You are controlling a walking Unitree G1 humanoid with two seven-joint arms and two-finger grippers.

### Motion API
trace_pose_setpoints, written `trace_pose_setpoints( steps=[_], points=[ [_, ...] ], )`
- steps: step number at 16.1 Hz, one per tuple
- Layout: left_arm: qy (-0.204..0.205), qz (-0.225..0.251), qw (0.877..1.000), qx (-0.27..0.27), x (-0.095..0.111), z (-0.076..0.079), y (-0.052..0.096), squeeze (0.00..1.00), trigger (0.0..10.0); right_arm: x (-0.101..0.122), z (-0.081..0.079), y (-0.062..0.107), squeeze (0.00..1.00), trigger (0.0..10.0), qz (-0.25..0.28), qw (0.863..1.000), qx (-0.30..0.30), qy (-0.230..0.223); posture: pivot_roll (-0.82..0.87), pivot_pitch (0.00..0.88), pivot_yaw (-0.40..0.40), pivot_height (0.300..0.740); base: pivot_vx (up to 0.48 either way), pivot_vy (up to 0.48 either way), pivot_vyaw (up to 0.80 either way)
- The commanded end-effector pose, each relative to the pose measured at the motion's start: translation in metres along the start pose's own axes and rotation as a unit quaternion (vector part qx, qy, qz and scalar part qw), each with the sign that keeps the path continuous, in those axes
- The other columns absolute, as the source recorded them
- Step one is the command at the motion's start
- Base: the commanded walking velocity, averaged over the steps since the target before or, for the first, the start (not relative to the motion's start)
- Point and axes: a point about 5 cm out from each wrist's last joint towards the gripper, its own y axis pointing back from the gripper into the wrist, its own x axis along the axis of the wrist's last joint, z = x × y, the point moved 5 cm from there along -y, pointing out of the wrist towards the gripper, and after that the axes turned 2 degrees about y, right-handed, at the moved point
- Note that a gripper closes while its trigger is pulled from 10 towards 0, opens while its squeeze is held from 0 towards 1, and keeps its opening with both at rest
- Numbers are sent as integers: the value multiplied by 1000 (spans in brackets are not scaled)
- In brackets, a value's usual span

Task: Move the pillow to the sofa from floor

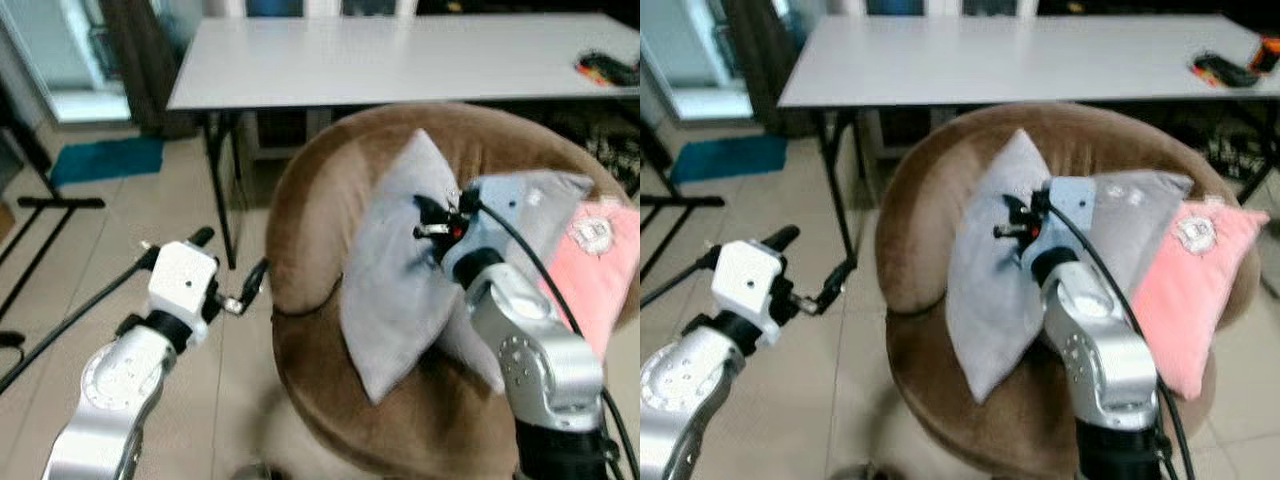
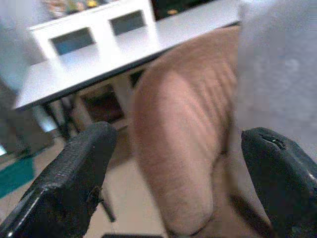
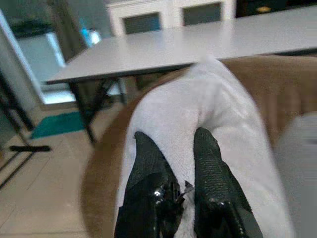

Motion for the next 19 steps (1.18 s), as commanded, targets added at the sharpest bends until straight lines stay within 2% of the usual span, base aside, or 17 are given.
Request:
trace_pose_setpoints(
  steps=[1, 6, 8, 9, 10, 12, 13, 15, 17, 19],
  points=[
    [-2, -6, 1000, -6, -1, 1, 3, 0, 10000, 21, -3, 0, 0, 10000, 42, 999, 5, 6, -14, 73, 3, 740, 255, 0, 0],
    [-4, -26, 999, -42, -8, 8, 7, 0, 10000, 22, -13, -7, 0, 10000, 36, 998, 50, 28, -9, 73, 1, 740, 0, 0, 0],
    [-7, -44, 995, -88, -13, 15, 10, 0, 10000, 20, -14, -24, 0, 10000, 24, 996, 65, 58, -8, 75, 3, 740, 0, 0, 0],
    [-6, -58, 991, -117, -16, 19, 13, 0, 10000, 13, -14, -41, 0, 10000, 1, 992, 81, 97, -7, 82, 3, 740, 0, 0, 0],
    [-6, -60, 991, -122, -16, 19, 14, 0, 10000, 12, -14, -44, 0, 10000, -2, 991, 83, 103, -7, 82, 3, 740, 0, 0, 0],
    [-7, -81, 983, -164, -22, 26, 17, 0, 10000, 8, -15, -67, 0, 10000, -19, 983, 104, 148, -5, 97, 4, 740, 0, 0, 0],
    [-11, -88, 980, -180, -24, 28, 19, 0, 10000, 6, -12, -79, 0, 10000, -25, 981, 100, 166, -2, 109, 3, 740, 0, 0, 0],
    [-11, -92, 977, -190, -25, 29, 20, 0, 10000, 7, -6, -103, 0, 10000, -42, 981, 74, 173, -2, 117, 5, 740, 0, 0, 0],
    [-9, -95, 976, -195, -26, 30, 20, 0, 10000, 8, -3, -115, 0, 10000, -48, 978, 54, 195, 1, 124, 5, 740, 0, 0, 0],
    [-10, -98, 975, -200, -26, 29, 20, 0, 10000, 14, 7, -122, 0, 10000, -47, 976, 18, 212, 10, 135, 6, 740, 0, 0, 0]
  ],
)
